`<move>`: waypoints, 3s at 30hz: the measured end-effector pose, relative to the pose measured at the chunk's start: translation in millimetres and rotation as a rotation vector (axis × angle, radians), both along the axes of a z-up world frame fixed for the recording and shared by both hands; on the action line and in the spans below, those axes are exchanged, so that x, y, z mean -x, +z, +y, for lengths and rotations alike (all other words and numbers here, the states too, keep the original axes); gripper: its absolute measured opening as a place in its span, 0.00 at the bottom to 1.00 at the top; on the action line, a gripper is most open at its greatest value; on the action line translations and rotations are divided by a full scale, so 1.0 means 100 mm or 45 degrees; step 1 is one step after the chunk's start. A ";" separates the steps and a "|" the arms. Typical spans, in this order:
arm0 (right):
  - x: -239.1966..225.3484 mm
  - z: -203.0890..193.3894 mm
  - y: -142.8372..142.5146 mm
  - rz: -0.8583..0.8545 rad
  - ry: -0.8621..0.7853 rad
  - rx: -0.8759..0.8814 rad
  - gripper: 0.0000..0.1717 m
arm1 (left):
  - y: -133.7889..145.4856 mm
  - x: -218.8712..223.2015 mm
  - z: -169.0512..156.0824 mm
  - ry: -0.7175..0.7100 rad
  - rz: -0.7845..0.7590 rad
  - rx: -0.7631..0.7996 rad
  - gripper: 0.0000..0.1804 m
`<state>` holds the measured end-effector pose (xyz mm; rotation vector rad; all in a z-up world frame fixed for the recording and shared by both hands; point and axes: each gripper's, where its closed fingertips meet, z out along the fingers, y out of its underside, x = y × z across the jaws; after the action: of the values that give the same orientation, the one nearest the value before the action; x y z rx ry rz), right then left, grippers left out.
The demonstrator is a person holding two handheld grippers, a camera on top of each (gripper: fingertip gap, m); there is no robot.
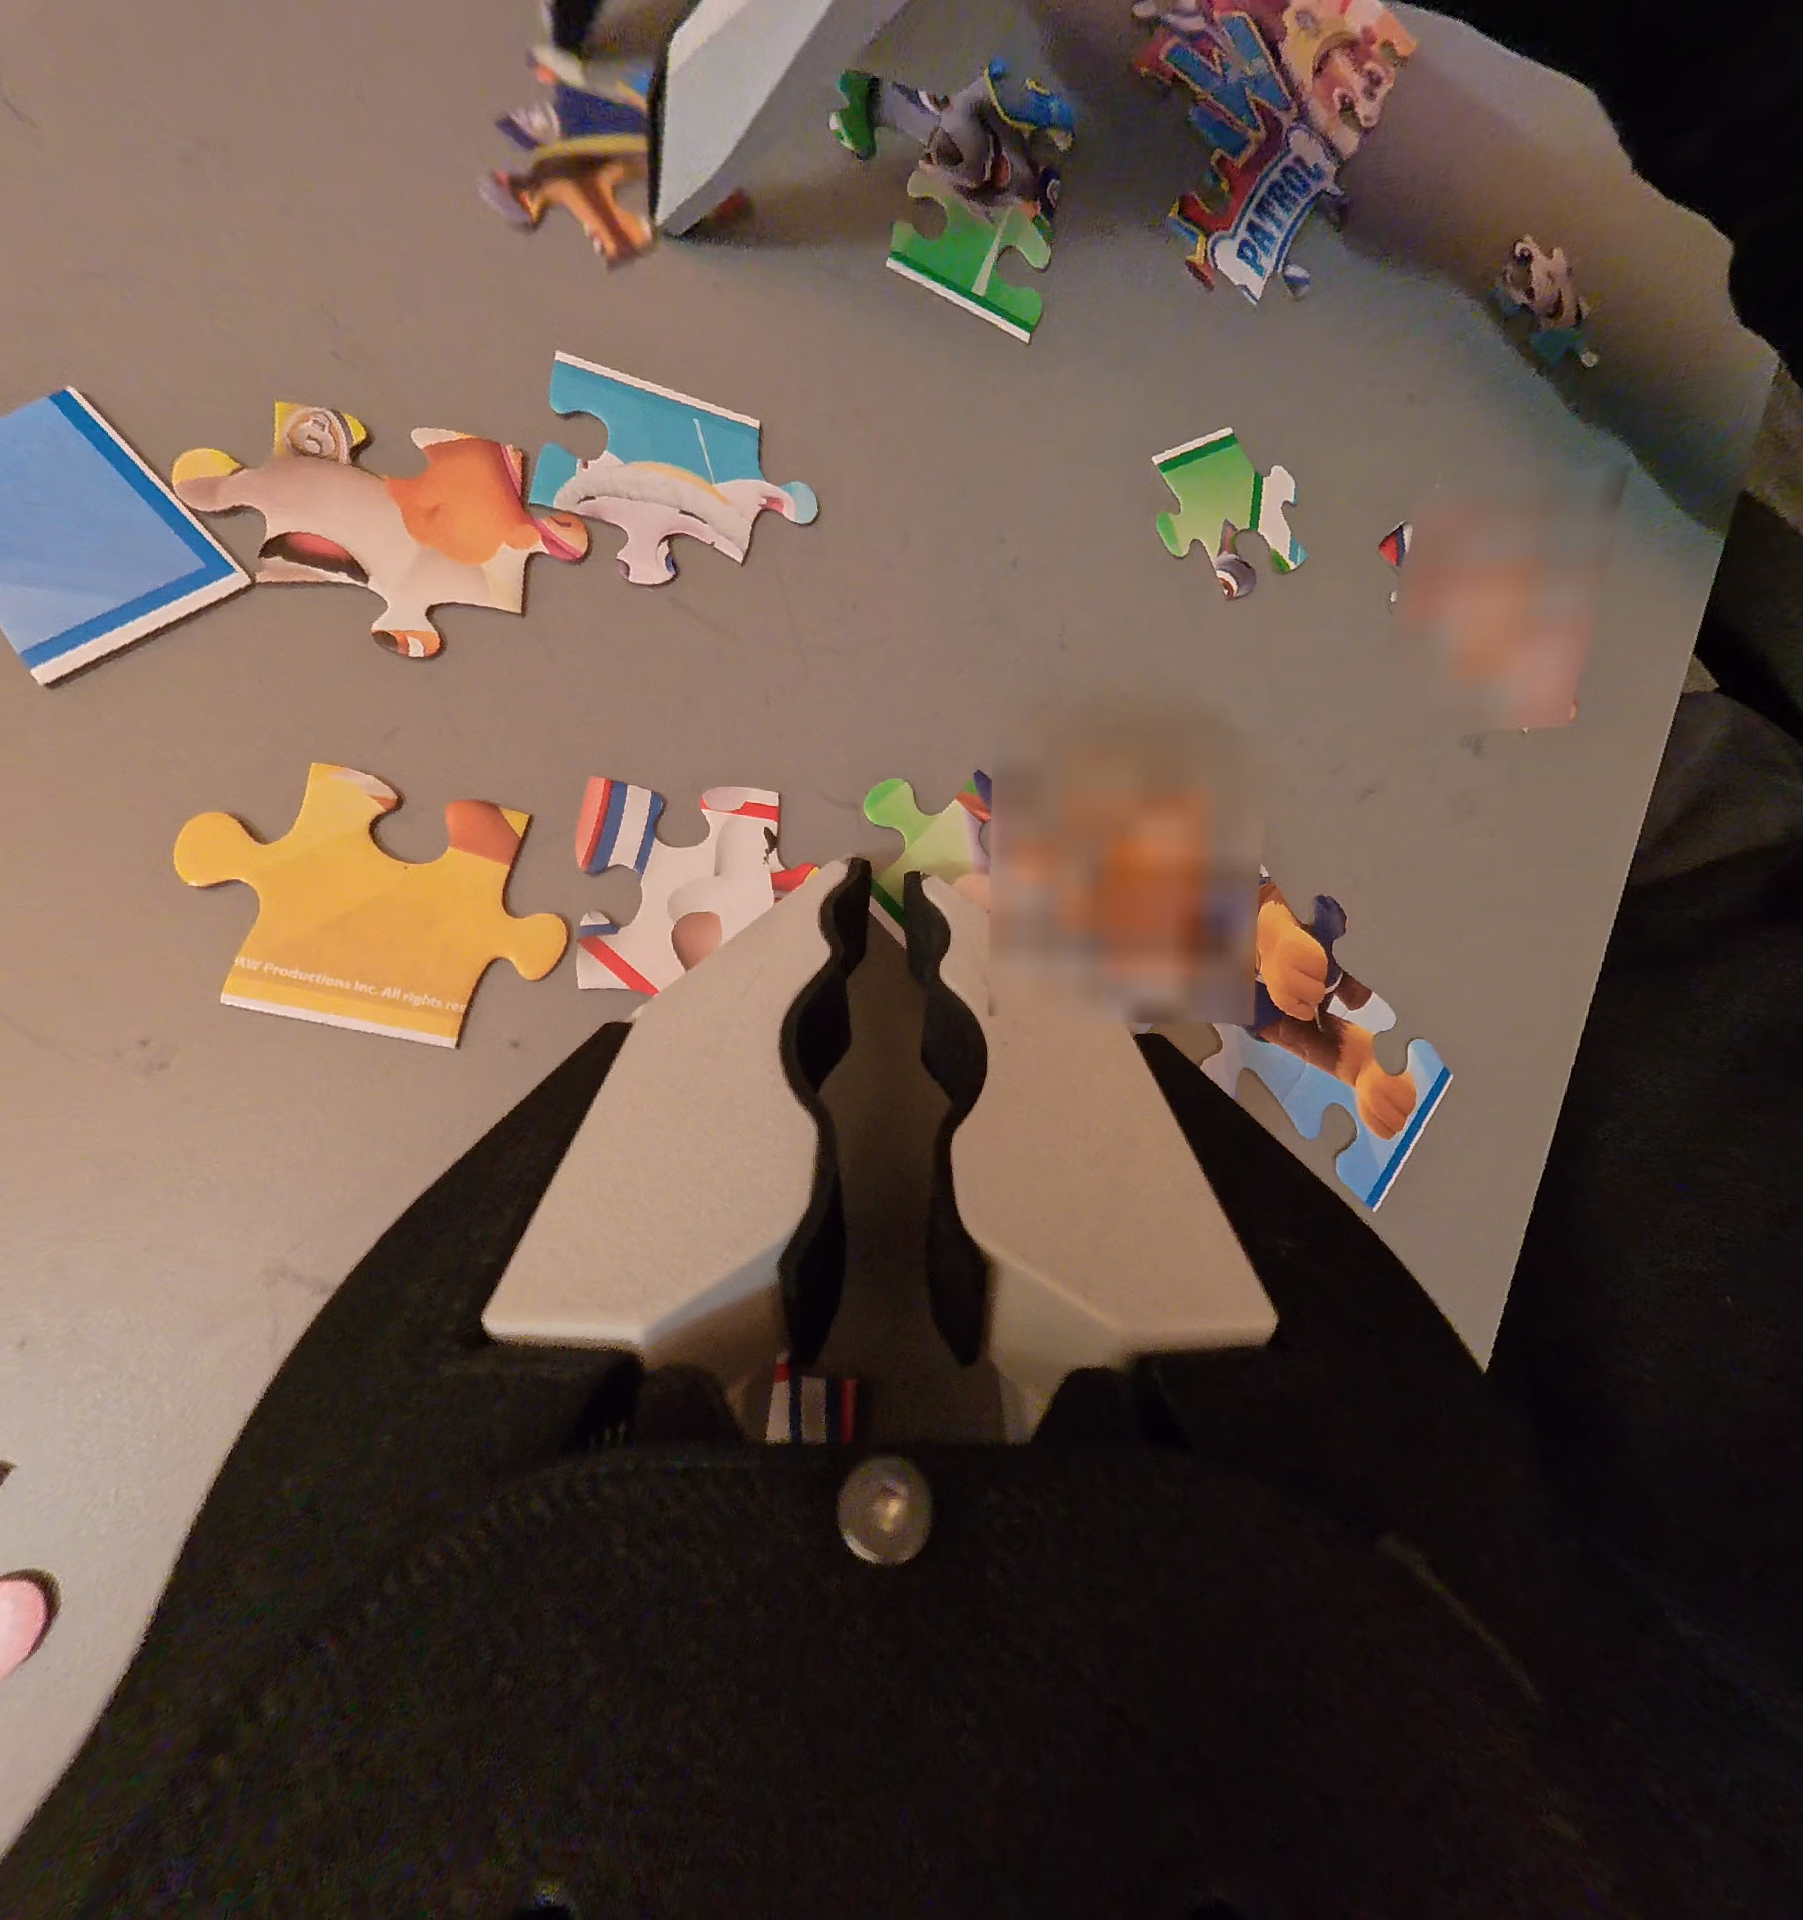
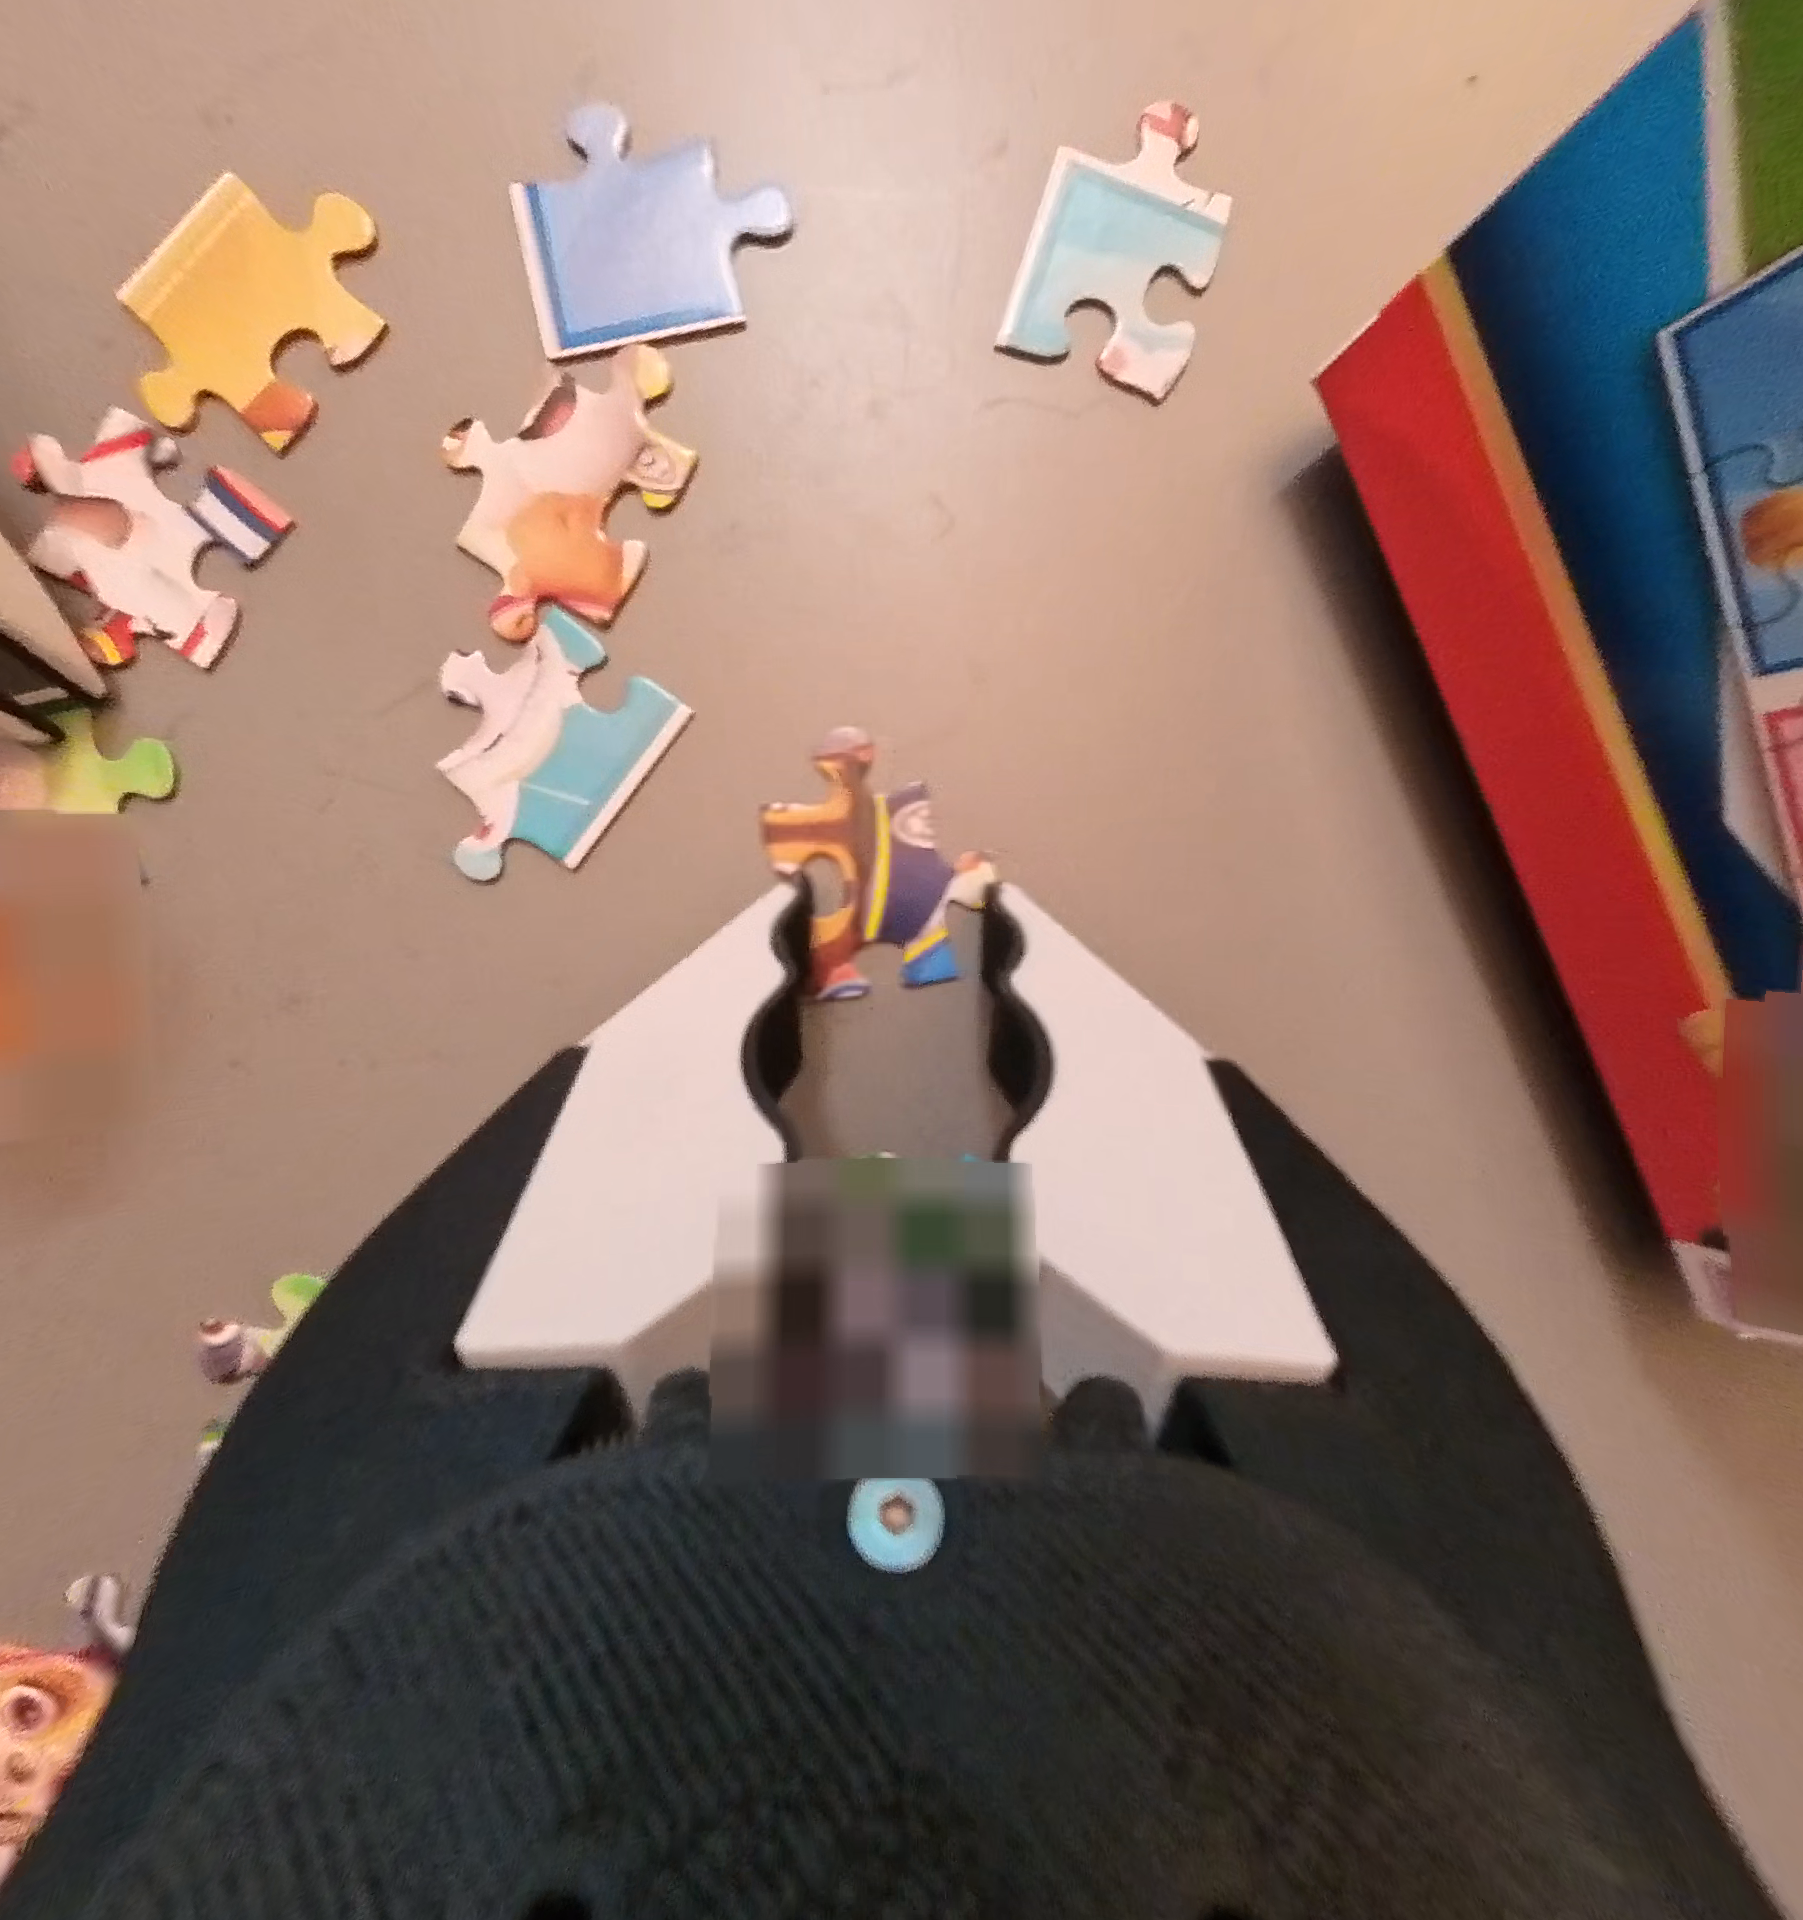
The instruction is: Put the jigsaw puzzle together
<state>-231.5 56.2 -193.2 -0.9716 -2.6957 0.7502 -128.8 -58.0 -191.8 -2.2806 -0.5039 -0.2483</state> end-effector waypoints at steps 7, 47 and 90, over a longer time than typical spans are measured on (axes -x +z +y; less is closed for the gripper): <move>-0.52 -0.19 0.00 0.016 -0.028 0.009 0.10 | 0.00 0.00 0.00 -0.001 -0.005 -0.006 0.02; -1.03 -0.53 0.09 0.236 -0.271 0.208 0.06 | 0.00 0.03 -0.04 0.022 0.043 0.042 0.03; -0.92 -0.32 0.02 0.196 -0.393 0.136 0.35 | 0.00 0.03 -0.03 0.020 0.017 0.010 0.03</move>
<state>-139.3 24.1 -191.5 -1.2608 -2.3219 0.8695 -132.1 -60.7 -191.6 -2.2837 -0.5166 -0.2230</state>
